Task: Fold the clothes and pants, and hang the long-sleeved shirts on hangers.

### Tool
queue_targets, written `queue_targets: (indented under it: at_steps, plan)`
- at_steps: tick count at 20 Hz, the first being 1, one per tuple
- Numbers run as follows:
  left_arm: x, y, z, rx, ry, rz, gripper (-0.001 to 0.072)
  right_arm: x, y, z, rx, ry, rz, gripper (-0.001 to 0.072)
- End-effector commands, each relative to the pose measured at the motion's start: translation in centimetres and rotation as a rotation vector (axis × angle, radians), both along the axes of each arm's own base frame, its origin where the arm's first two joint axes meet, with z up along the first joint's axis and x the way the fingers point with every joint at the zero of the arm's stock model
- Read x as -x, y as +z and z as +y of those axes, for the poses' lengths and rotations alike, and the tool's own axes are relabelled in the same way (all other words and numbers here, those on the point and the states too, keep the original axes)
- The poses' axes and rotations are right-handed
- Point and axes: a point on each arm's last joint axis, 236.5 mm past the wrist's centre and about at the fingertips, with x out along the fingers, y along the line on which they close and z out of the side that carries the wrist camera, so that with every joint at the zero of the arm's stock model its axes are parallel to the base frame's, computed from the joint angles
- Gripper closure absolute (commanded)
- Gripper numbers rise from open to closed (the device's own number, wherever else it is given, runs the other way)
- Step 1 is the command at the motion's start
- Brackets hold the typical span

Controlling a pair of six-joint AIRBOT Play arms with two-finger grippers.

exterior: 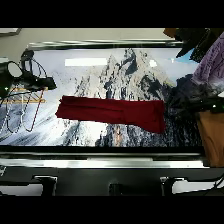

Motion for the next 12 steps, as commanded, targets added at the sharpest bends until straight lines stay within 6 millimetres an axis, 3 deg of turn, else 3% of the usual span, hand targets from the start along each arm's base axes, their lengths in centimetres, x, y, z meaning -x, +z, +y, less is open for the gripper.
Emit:
queue_targets:
  at_steps: [1, 6, 12]
  plan:
    - [1.5, 1.2, 0.0, -0.005, -0.004, 0.025, -0.0013, 0.3, -1.3, 1.6, -0.123, -0.010, -0.046, 0.0052]
    - [1.8, 1.0, -0.1, 0.002, 0.006, 0.041, -0.0013, -0.4, -2.7, 3.2, -0.224, -0.011, -0.057, 0.0051]
    - [1.8, 1.0, -0.1, 0.016, 0.034, 0.044, -0.0013, -0.5, -4.3, 5.3, -0.187, 0.057, -0.040, 0.0052]
